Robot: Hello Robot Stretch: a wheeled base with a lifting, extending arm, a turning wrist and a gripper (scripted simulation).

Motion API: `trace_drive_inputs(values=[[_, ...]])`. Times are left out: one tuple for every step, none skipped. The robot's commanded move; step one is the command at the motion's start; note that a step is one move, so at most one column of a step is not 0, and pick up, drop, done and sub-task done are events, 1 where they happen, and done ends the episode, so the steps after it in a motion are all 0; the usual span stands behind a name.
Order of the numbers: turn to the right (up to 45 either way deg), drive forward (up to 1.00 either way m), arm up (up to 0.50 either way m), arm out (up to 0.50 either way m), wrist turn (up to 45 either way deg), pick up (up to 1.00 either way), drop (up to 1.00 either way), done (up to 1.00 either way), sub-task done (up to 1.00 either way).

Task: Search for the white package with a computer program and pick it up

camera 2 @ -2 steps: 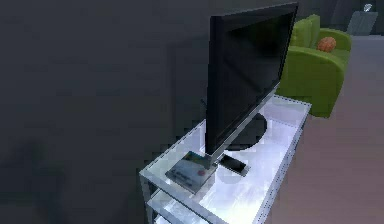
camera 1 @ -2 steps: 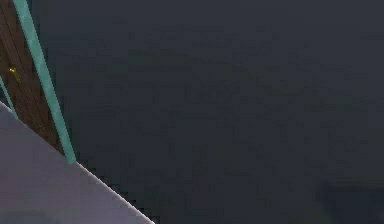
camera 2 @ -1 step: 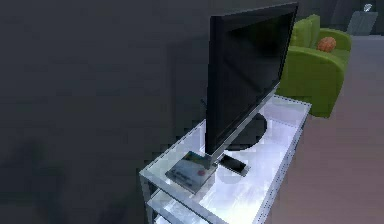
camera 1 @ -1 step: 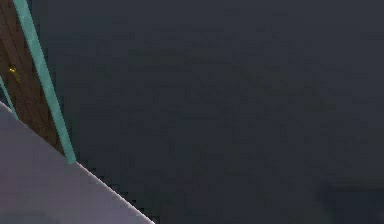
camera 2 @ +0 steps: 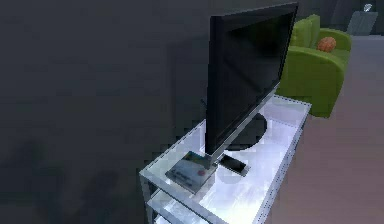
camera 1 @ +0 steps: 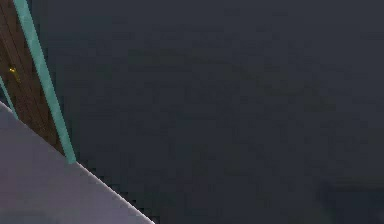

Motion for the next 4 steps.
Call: trace_drive_inputs(values=[[0.0, 0.0, 0.0, 0.36, 0.0, 0.0, 0.0, 0.0, 0.0], [0.0, 0.0, 0.0, 0.0, 45.0, 0.0, 0.0, 0.0, 0.0], [0.0, 0.0, 0.0, 0.0, 45.0, 0.0, 0.0, 0.0, 0.0], [0.0, 0.0, 0.0, 0.0, 45.0, 0.0, 0.0, 0.0, 0.0]])
